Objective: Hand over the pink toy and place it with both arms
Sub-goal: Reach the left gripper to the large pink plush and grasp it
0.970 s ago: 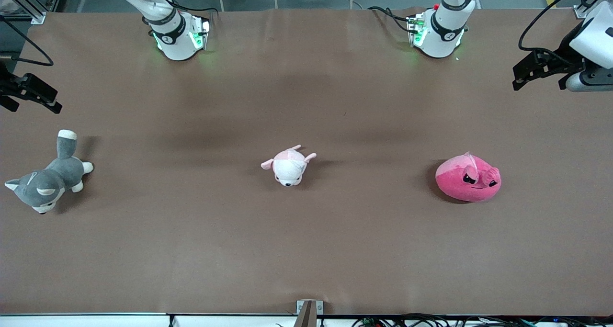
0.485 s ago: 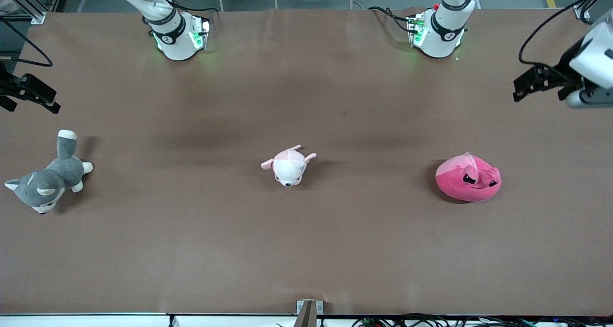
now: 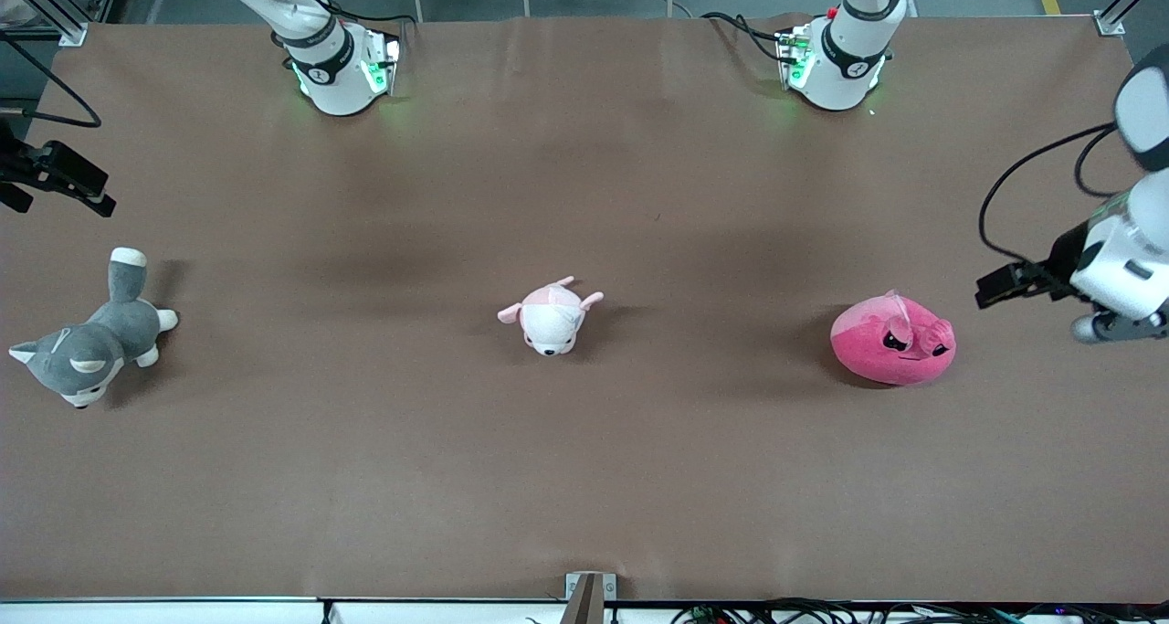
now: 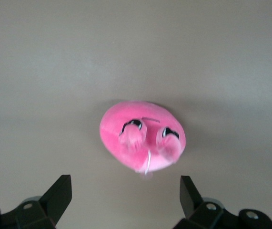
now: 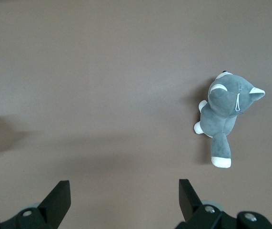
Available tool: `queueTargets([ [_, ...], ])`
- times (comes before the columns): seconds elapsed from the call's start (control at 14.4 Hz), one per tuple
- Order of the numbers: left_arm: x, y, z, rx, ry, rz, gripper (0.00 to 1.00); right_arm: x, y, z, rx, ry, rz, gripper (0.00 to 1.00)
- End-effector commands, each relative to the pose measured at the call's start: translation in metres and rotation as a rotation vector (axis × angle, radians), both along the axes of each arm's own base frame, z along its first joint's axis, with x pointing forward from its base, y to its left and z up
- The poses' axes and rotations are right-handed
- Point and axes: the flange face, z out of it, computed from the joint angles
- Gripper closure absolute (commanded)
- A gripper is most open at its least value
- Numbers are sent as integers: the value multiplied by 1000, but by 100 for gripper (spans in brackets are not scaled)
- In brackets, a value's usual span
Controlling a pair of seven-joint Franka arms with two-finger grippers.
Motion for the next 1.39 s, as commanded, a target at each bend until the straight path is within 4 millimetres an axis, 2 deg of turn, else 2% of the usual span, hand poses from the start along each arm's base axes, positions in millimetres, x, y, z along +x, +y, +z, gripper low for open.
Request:
queueTargets([
  [0.0, -2, -2, -42, -11, -15, 15, 0, -7, -1, -2, -18, 18, 0, 0],
  [0.28, -10, -7, -87, -13, -15, 78, 1, -7, 2, 2, -19, 10, 9, 0],
  [0.62, -12, -3, -110, -5, 24, 78, 9, -9, 1, -1, -16, 32, 4, 0],
  [0.76, -11, 3, -120, -6, 34, 90, 14, -10, 4, 4, -18, 23, 12, 0],
  [0.97, -6, 5, -126, -8, 12, 96, 22, -14, 8, 6, -18, 38, 17, 0],
  [1.11, -3, 5, -132, -9, 0, 96, 25, -16, 2, 5, -16, 56, 6, 0],
  [1.32, -2, 3, -142, -19, 14, 104, 39, -17, -2, 7, -15, 53, -2, 0],
])
